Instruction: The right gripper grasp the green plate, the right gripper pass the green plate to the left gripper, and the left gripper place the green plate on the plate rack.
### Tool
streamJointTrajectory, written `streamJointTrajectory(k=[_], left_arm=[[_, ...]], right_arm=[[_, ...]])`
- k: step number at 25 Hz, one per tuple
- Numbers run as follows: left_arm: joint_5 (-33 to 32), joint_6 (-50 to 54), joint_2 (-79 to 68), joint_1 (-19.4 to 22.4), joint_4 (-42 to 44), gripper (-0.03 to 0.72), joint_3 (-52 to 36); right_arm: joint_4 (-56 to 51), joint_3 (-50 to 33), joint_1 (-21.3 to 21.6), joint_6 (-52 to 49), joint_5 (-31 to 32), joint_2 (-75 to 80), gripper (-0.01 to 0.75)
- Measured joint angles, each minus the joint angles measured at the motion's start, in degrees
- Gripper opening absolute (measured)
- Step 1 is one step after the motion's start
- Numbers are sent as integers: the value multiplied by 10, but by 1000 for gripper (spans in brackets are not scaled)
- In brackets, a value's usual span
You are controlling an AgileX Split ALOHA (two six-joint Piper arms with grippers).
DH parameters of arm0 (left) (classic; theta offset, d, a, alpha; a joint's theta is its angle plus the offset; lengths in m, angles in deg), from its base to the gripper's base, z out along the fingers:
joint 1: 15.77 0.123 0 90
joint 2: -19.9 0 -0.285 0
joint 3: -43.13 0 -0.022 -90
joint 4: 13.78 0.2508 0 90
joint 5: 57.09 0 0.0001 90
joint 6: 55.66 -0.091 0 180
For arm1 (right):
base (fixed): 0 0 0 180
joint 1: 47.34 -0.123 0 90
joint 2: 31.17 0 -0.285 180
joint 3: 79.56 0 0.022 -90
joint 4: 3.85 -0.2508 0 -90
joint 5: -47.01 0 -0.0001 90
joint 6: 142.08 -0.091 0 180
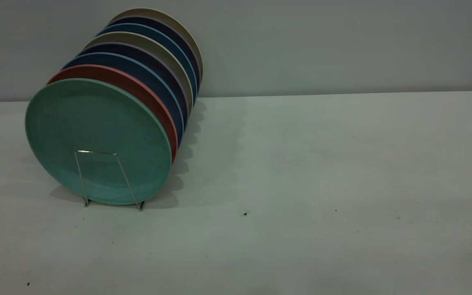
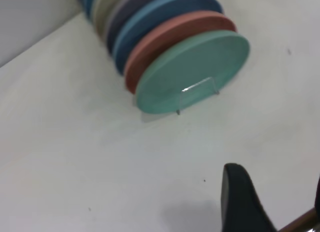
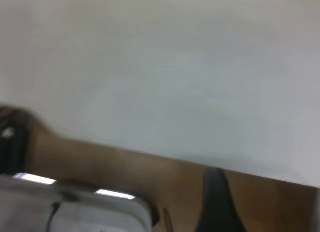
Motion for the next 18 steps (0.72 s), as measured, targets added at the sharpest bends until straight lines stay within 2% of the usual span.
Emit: streamJointTrajectory(k=[4,12,18], left_arm=[[0,63,68,0,2,393,-61],[1,150,222,0,33,393,-300],[21,202,331,0,76,393,-419]], right_arm=[[41,0,-1,-44,0,-21,523],[47,0,-1,-50,0,-83,523],[47,0,-1,-50,1,-129,523]])
